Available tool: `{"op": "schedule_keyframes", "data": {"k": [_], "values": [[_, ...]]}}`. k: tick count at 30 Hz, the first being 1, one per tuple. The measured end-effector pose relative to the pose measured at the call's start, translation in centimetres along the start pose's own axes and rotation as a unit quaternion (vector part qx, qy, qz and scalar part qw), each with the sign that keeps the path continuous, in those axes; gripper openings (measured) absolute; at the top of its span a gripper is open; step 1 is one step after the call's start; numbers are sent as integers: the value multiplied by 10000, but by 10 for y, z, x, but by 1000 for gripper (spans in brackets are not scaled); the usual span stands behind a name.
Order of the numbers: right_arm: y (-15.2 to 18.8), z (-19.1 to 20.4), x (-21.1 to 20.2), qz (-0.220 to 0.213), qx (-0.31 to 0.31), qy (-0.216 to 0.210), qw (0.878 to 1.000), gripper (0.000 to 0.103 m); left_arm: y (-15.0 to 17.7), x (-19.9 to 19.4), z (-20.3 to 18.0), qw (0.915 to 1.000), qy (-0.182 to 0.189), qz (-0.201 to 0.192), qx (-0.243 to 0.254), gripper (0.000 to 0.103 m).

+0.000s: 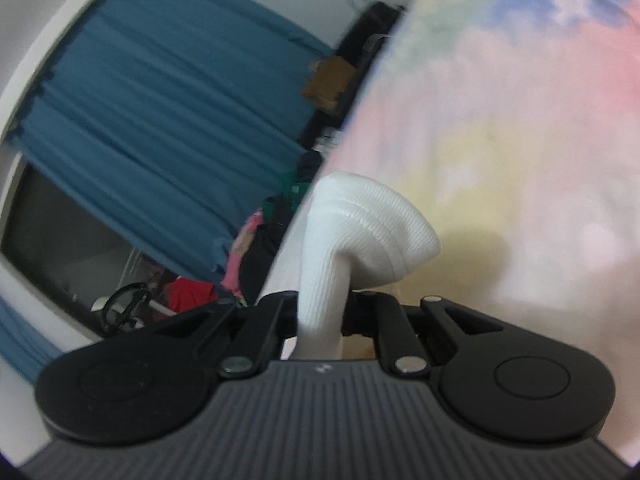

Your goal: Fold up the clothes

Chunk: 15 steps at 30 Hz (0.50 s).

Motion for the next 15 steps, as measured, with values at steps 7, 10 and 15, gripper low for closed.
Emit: {"op": "schedule_keyframes", "data": {"k": [7, 10, 15], "values": [[6, -44, -11, 474, 417, 337, 9974, 12, 17, -16, 40, 9876, -1313, 860, 5, 18], [8, -55, -8, 646, 568, 231, 9960, 15, 16, -22, 48, 9825, -1545, 1041, 9, 29], [11, -62, -6, 996, 665, 59, 9928, 50, 25, -49, 36, 9751, -1852, 1096, 543, 67]]}}
Point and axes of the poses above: each gripper's, at about its wrist camera, not at the fingertips, and x roughly the way its jaws point, z to its left, y to its underside, the point moved 5 cm from there along x, roughly the way its jaws point, and after that the axes turned 4 degrees about -y, right-handed, at the moved point
